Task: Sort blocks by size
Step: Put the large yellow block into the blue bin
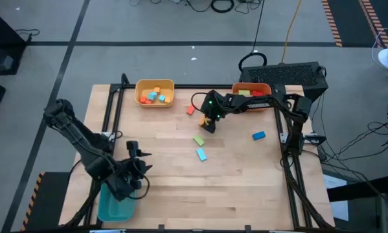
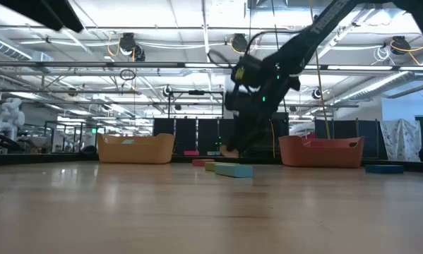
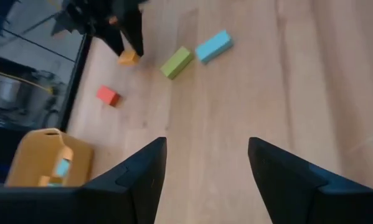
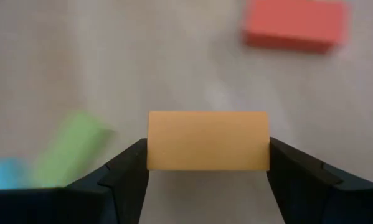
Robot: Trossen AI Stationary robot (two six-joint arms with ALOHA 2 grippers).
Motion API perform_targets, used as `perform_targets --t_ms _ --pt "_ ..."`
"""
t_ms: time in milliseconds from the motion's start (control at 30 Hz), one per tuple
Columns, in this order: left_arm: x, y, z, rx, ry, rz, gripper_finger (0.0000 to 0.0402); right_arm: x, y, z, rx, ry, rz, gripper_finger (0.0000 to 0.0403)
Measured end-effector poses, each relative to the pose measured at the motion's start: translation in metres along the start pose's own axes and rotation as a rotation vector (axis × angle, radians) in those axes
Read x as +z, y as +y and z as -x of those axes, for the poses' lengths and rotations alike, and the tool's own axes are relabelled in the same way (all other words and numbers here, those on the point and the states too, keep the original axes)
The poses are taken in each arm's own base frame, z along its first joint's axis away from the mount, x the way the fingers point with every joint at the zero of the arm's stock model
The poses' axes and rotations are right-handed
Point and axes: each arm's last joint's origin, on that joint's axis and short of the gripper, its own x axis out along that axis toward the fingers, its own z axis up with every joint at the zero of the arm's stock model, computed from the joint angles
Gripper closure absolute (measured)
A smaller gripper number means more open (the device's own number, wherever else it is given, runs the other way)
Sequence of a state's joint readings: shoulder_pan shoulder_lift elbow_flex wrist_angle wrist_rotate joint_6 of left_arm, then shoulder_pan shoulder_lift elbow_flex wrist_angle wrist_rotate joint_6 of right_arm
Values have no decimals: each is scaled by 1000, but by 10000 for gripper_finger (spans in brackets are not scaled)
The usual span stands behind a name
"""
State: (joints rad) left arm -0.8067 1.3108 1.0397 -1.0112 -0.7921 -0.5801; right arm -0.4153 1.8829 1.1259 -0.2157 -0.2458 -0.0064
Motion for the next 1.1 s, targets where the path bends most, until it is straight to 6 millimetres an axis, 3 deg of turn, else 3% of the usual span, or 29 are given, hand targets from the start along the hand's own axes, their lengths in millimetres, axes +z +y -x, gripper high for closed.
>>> perform_targets --t_ms 333,700,1100 --pt "11 -15 -44 145 40 -235 173 6 62 3 239 -35 84 144" --pt "35 -23 -83 108 -13 -395 173 12 126 1 453 -162 183 143" --pt "51 -20 -112 77 -67 -478 173 15 156 4 546 -243 220 141"
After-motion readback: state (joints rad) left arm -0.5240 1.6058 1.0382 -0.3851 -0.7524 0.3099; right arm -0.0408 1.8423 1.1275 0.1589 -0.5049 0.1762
